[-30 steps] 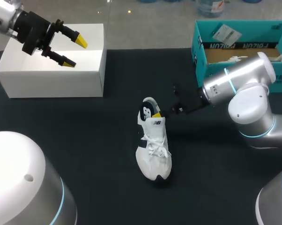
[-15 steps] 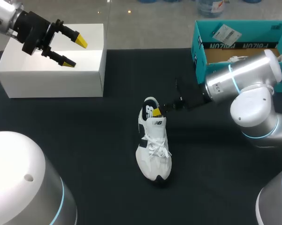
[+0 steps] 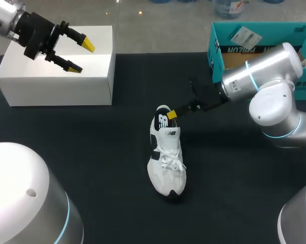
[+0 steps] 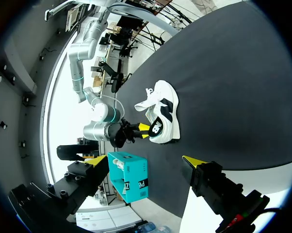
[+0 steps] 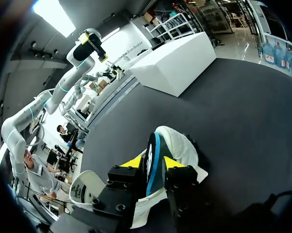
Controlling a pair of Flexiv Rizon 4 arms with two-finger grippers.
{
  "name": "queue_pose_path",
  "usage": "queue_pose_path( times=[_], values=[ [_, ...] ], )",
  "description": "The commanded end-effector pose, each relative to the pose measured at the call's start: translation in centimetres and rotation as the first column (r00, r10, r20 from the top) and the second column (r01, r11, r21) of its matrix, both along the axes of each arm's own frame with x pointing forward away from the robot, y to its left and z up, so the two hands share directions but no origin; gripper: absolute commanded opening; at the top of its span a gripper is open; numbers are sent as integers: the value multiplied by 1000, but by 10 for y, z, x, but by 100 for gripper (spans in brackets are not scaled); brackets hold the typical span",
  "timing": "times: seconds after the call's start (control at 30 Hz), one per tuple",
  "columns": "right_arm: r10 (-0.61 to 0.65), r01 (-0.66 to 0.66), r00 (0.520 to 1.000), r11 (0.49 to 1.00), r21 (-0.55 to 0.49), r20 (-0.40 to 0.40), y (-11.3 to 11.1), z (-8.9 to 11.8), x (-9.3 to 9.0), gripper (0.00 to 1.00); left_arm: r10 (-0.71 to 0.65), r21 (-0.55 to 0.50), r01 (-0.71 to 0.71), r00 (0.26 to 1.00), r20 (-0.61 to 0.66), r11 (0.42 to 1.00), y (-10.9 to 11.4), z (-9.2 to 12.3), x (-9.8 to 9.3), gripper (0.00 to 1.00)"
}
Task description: Take the shoe out of the shoebox, open the shoe tongue, remove and reinsert the insole, then place the shoe into the shoebox
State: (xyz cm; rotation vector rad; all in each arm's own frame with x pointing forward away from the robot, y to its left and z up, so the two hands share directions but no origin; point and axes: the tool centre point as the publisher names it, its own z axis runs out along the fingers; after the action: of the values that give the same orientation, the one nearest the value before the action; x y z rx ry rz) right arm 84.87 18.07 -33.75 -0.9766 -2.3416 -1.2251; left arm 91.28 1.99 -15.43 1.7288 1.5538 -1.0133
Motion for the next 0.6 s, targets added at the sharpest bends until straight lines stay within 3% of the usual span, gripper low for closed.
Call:
queue_pose_path(
  times=[0.03, 0.27, 0.6],
  values=[
    [-11, 11, 1000, 1000, -11, -10, 3, -3, 2, 0, -1, 2, 1, 1000, 0, 1000, 0, 0, 0, 100],
    [-20, 16, 999, 998, -67, -49, 0, -11, -4, 0, -1, 2, 1, 1000, 0, 1000, 0, 0, 0, 100],
    [-7, 1, 996, 998, -65, -89, 6, -17, -23, 0, -1, 2, 1, 1000, 0, 1000, 0, 0, 0, 100]
  ],
)
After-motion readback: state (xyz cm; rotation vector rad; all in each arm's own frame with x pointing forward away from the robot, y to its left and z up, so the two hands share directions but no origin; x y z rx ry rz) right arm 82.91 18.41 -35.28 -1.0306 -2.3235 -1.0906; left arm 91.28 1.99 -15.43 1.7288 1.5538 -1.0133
